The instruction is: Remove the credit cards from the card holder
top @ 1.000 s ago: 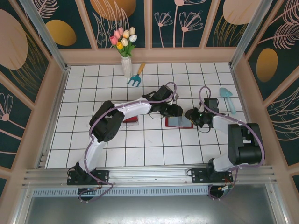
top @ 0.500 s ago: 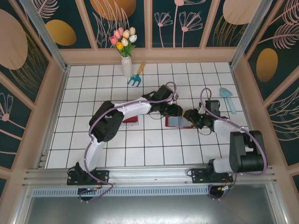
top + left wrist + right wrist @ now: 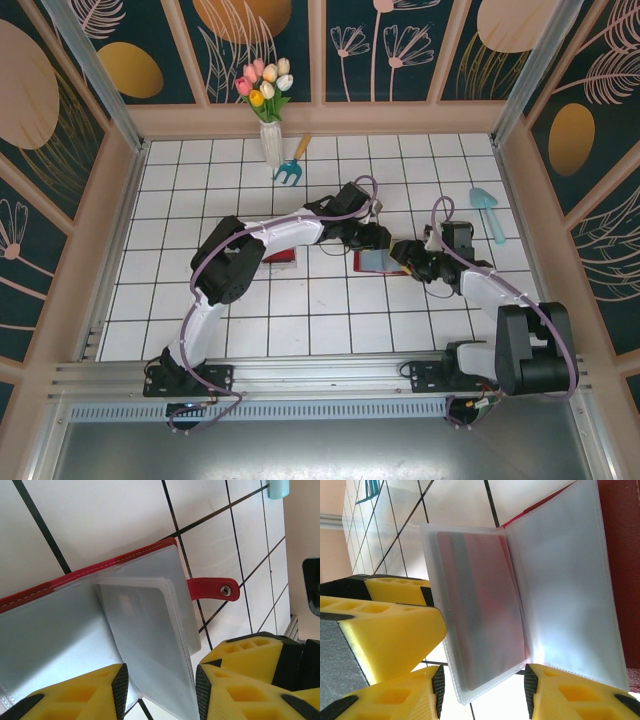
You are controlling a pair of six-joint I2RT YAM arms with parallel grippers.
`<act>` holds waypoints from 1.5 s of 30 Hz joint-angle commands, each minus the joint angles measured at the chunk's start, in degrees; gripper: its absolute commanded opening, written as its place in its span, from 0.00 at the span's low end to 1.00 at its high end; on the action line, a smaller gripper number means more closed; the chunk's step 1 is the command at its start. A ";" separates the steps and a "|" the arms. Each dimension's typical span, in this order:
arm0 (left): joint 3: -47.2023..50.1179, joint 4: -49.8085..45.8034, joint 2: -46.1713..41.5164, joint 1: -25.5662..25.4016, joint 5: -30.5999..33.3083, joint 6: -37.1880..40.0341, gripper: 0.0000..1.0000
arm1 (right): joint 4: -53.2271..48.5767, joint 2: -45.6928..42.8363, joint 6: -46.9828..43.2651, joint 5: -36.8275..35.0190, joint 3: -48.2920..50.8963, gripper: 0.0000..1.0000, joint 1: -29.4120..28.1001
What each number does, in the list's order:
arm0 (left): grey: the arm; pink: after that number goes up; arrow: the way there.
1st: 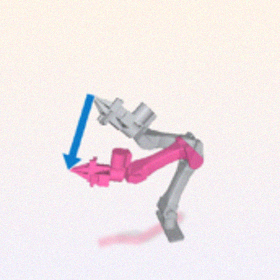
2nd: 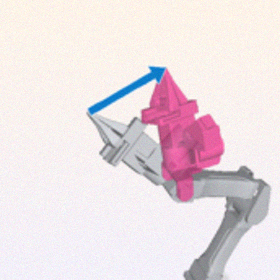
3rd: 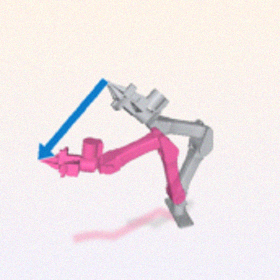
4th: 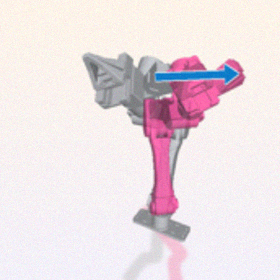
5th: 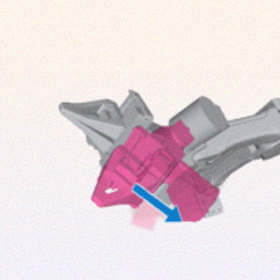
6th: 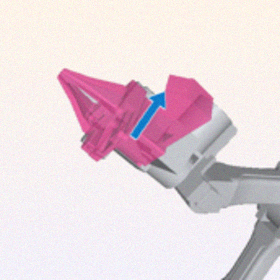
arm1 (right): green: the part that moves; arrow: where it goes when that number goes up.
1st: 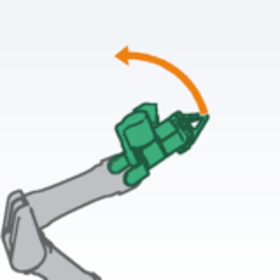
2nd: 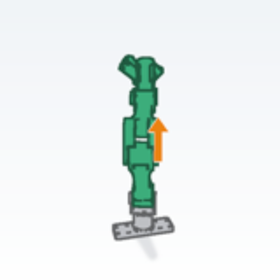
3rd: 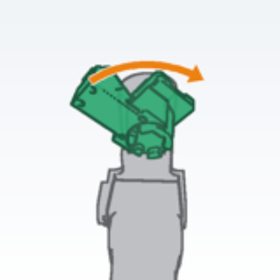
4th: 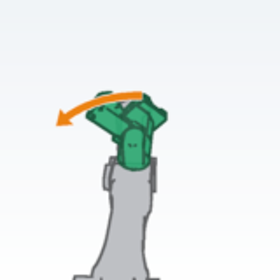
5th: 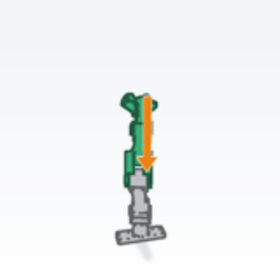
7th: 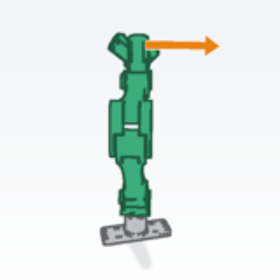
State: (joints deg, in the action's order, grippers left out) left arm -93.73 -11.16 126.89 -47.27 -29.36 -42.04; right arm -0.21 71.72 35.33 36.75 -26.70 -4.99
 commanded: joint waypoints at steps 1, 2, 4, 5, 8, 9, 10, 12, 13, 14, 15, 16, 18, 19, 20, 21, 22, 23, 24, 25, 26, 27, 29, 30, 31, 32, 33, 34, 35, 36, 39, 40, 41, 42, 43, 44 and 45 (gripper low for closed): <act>-0.44 -0.88 -1.29 0.11 -0.10 0.62 0.43 | 0.20 -1.01 0.38 0.43 0.69 0.49 -0.37; -0.49 -0.88 -1.29 0.08 -0.15 0.60 0.43 | 0.11 -0.62 0.03 0.09 0.53 0.49 -0.41; -0.49 -0.94 -1.25 0.12 -0.13 0.65 0.43 | 0.38 1.16 -0.09 0.39 0.25 0.50 -0.37; -0.53 -0.88 -1.21 0.08 -0.23 0.65 0.43 | 0.57 1.97 -0.09 0.58 0.12 0.49 -0.37; -0.51 -0.97 -1.29 0.08 -0.12 0.61 0.43 | 0.04 3.10 -0.49 -0.42 -0.11 0.49 -0.46; -0.46 -0.97 -1.43 0.07 -0.17 0.64 0.43 | -0.21 3.16 -0.70 -0.62 -0.11 0.49 -0.46; -0.40 -0.97 -1.46 0.07 -0.10 0.64 0.43 | -0.55 3.12 -0.79 -1.08 -0.11 0.49 -0.47; -0.31 -1.06 -1.48 0.12 -0.03 0.81 0.43 | -1.30 2.98 -1.07 -2.04 -0.25 0.50 -0.40; -0.31 -1.14 -1.57 0.08 0.02 0.81 0.43 | -1.71 2.90 -1.31 -2.65 -0.35 0.49 -0.42; -0.36 -1.16 -1.56 0.12 0.01 0.83 0.43 | -1.81 2.77 -1.32 -2.90 -0.37 0.50 -0.40; -0.38 -1.15 -1.56 0.09 0.03 0.82 0.43 | -1.84 2.72 -1.39 -3.00 -0.46 0.50 -0.44; -0.38 -1.23 -1.56 0.10 0.15 0.91 0.43 | -2.15 2.72 -1.32 -3.33 -0.56 0.50 -0.37; -0.23 -1.50 -1.86 0.20 0.25 1.21 0.43 | -3.39 2.51 -1.54 -5.11 -0.87 0.50 -0.42; -0.14 -1.78 -2.03 0.27 0.59 1.41 0.43 | -4.16 2.07 -1.50 -6.49 -1.07 0.50 -0.37; -0.11 -2.15 -2.29 0.38 0.86 1.65 0.43 | -4.69 1.38 -1.39 -7.53 -1.07 0.50 -0.34; 0.09 -2.40 -2.71 0.58 1.29 1.89 0.44 | -5.00 0.71 -1.41 -8.15 -1.08 0.50 -0.25; 0.41 -2.63 -3.28 0.87 1.91 1.95 0.48 | -5.21 0.21 -1.49 -8.34 -1.18 0.50 -0.08; 0.82 -2.93 -3.83 1.09 2.50 2.08 0.53 | -5.35 -0.07 -1.47 -8.36 -1.26 0.50 0.04; 1.28 -3.18 -4.42 1.53 2.80 2.32 0.55 | -5.61 -0.09 -1.56 -8.33 -1.41 0.50 0.15; 2.03 -3.26 -5.07 1.90 3.07 2.51 0.56 | -5.79 0.03 -1.59 -8.45 -1.56 0.50 0.15; 2.79 -3.10 -5.93 2.30 3.32 2.61 0.56 | -5.93 0.10 -1.60 -8.62 -1.62 0.50 0.14; 3.72 -3.00 -6.98 2.75 3.59 2.73 0.56 | -6.13 0.18 -1.50 -8.87 -1.67 0.50 0.12; 5.11 -2.96 -8.58 3.46 3.81 2.82 0.56 | -6.40 -0.17 -1.56 -9.23 -1.85 0.50 0.08; 5.75 -3.01 -9.40 3.73 4.00 2.84 0.56 | -6.77 -0.54 -1.58 -9.63 -2.11 0.50 0.12; 6.11 -2.99 -10.01 3.93 4.21 2.80 0.55 | -7.19 -0.98 -1.61 -10.30 -2.42 0.50 0.08; 6.54 -3.04 -10.72 4.10 4.46 2.83 0.54 | -8.09 -1.46 -1.63 -11.39 -2.97 0.50 0.13; 6.95 -3.08 -11.23 4.20 4.78 2.84 0.53 | -9.02 -2.09 -1.75 -12.75 -3.41 0.50 0.14; 7.32 -3.06 -11.55 4.20 5.05 2.80 0.53 | -9.55 -2.68 -2.04 -13.16 -4.11 0.49 0.08; 7.70 -3.16 -11.72 4.24 5.28 2.74 0.51 | -9.87 -3.38 -2.13 -13.44 -4.72 0.48 0.09; 8.05 -2.94 -11.63 4.22 5.16 2.71 0.47 | -10.13 -3.91 -2.12 -13.72 -5.29 0.48 0.10; 8.83 -2.23 -10.64 4.21 5.02 2.42 0.37 | -9.61 -4.24 -2.84 -11.41 -6.99 0.42 0.14; 8.75 -2.12 -10.19 4.24 4.98 2.31 0.35 | -9.10 -3.93 -2.82 -10.06 -7.49 0.40 -0.07; 8.46 -2.04 -9.42 4.26 4.74 2.29 0.33 | -8.46 -3.34 -2.65 -8.78 -7.90 0.38 -0.36; 8.15 -1.89 -8.64 4.23 4.52 2.33 0.29 | -7.31 -2.69 -2.48 -7.41 -8.02 0.35 -0.70; 7.78 -1.77 -7.99 4.21 4.36 2.31 0.26 | -6.32 -1.94 -2.31 -6.19 -8.02 0.33 -0.99; 7.23 -1.68 -7.22 4.20 4.17 2.31 0.25 | -5.32 -0.63 -2.14 -4.91 -8.10 0.31 -1.26; 6.68 -1.63 -6.44 4.20 3.91 2.27 0.18 | -4.45 1.08 -2.03 -3.79 -8.34 0.28 -1.46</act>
State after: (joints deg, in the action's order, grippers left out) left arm -85.82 -13.28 117.67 -42.85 -25.02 -40.21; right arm -7.05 69.67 33.41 28.47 -33.82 -5.61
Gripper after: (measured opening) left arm 0.209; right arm 0.293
